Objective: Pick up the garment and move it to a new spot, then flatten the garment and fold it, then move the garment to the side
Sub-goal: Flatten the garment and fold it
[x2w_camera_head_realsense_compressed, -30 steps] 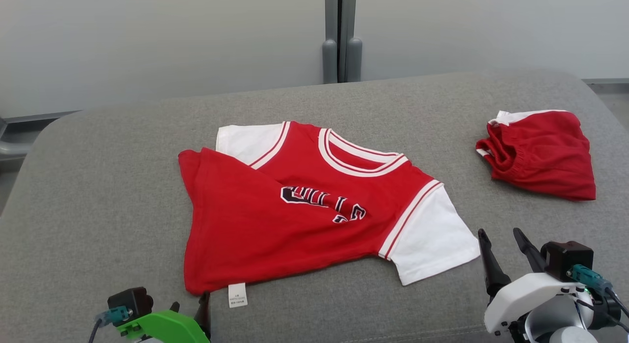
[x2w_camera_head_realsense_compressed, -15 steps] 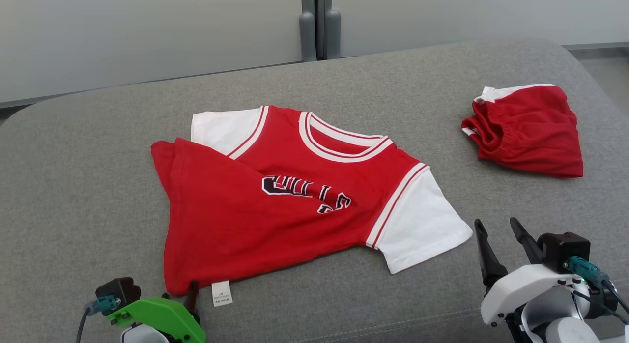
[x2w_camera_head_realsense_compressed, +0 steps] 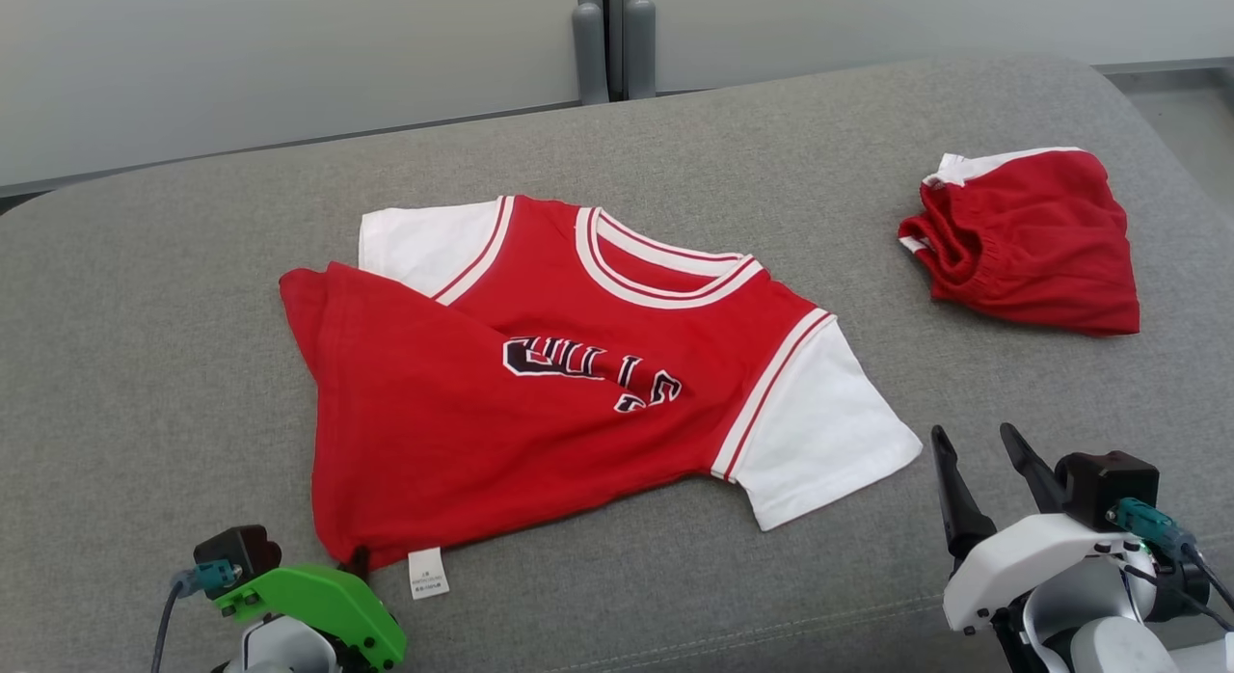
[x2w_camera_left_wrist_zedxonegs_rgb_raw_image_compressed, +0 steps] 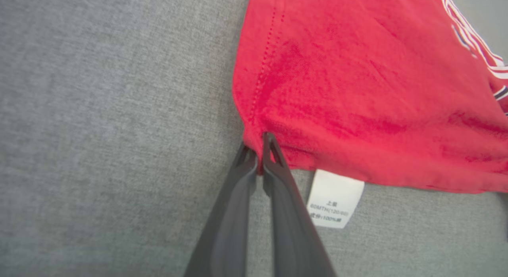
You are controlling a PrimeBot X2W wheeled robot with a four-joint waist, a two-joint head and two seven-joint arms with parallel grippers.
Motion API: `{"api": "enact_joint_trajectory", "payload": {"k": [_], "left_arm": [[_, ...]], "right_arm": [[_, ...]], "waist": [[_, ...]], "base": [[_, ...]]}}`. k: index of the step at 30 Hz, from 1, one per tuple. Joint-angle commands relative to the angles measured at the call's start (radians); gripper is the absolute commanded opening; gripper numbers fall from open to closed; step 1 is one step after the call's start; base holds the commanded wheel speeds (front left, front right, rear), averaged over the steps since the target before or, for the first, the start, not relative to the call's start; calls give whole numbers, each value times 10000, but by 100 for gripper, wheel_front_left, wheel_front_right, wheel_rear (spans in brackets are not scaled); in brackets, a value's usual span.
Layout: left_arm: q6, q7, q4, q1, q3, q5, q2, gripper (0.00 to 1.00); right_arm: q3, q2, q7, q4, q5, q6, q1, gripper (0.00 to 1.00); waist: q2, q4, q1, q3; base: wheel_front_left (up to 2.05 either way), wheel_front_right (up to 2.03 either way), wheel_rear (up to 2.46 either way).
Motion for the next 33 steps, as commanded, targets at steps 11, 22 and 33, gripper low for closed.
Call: {"api": "enact_joint_trajectory", "payload": {"k": [11, 22, 33], "left_arm": [[-41, -451, -669, -41, -94, 331, 207, 0], [312, -312, -1932, 116, -363, 622, 352, 0], [595, -230, -2517, 232, -356, 664, 528, 0]], "right_arm": [[-607, -19, -241, 1477, 740, -11, -721, 100], [-654, -21, -448, 4420, 765, -11, -2162, 100], [-370, -22, -997, 6481, 723, -11, -3258, 92]], "waist": [[-1, 277, 0, 227], [-1, 750, 0, 584], [-1, 878, 0, 768]], "base": [[0, 0, 0], [0, 0, 0], [0, 0, 0]]}}
